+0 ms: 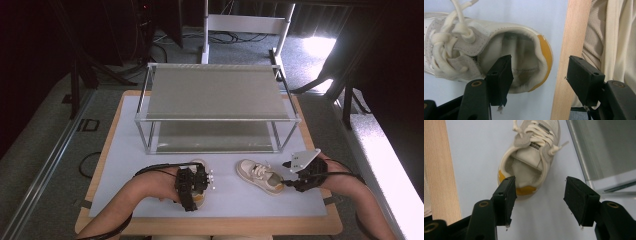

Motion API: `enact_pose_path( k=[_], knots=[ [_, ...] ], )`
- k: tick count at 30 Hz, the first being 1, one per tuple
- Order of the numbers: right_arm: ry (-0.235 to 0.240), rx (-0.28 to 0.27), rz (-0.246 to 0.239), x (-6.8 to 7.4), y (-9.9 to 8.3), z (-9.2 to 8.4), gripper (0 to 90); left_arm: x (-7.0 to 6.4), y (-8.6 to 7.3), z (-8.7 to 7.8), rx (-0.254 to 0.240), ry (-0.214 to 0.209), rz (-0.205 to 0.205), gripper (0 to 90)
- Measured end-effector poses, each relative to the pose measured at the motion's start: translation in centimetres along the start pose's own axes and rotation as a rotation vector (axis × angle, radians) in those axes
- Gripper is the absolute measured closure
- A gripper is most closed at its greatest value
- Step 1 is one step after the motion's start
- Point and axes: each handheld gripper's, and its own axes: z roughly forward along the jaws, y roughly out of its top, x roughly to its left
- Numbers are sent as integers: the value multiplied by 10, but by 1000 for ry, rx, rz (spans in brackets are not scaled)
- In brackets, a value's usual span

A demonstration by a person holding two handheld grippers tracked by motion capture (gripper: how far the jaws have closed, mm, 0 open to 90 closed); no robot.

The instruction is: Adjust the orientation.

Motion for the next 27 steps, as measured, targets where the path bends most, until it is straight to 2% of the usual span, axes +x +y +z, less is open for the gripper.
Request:
enact_pose_path(
  k=[9,13,17,20,27],
  knots=[
    [60,27,-40,2,10,3,519,0,0,0,4,-3,-2,368],
    [70,64,-52,6,13,6,528,0,0,0,4,-4,-4,368],
    [107,100,-84,11,15,11,592,1,0,1,7,-6,-3,369],
    [81,108,-133,14,16,10,622,1,0,1,9,-5,-3,370],
    [81,128,-161,14,20,9,641,1,0,1,9,-10,-4,371]
  ],
)
